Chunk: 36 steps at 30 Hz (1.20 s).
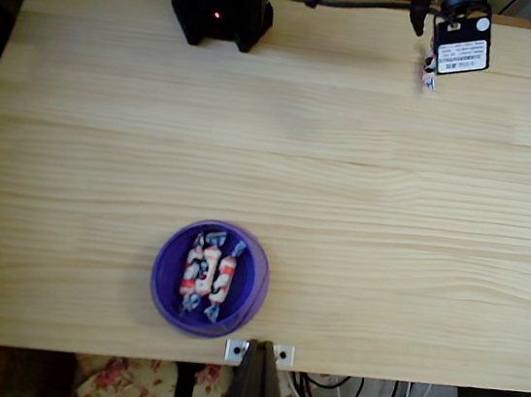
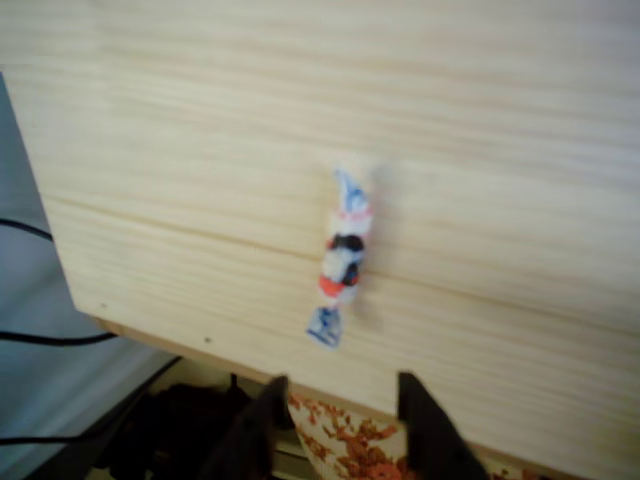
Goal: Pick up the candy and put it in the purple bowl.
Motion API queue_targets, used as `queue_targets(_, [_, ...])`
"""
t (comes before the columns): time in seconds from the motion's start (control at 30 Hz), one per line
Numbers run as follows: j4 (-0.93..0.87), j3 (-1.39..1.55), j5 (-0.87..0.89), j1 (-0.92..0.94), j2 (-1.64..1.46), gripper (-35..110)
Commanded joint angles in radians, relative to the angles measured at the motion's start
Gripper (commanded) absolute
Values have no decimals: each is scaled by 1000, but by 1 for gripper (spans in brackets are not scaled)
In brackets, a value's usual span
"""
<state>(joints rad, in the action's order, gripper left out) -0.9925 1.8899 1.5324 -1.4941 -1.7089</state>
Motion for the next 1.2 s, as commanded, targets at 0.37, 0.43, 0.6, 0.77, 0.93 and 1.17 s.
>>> queue_targets(0.37, [-66, -199, 417, 57, 163, 16])
queue_targets(0.43, [-80, -216, 416, 57, 187, 16])
queue_targets(0.6, [-83, -255, 430, 52, 238, 16])
queue_targets(0.77, [-91, -307, 445, 40, 275, 16])
queue_targets(0.93, [-91, -382, 460, 21, 347, 16])
queue_targets(1.17, [-46, -393, 477, 9, 410, 14])
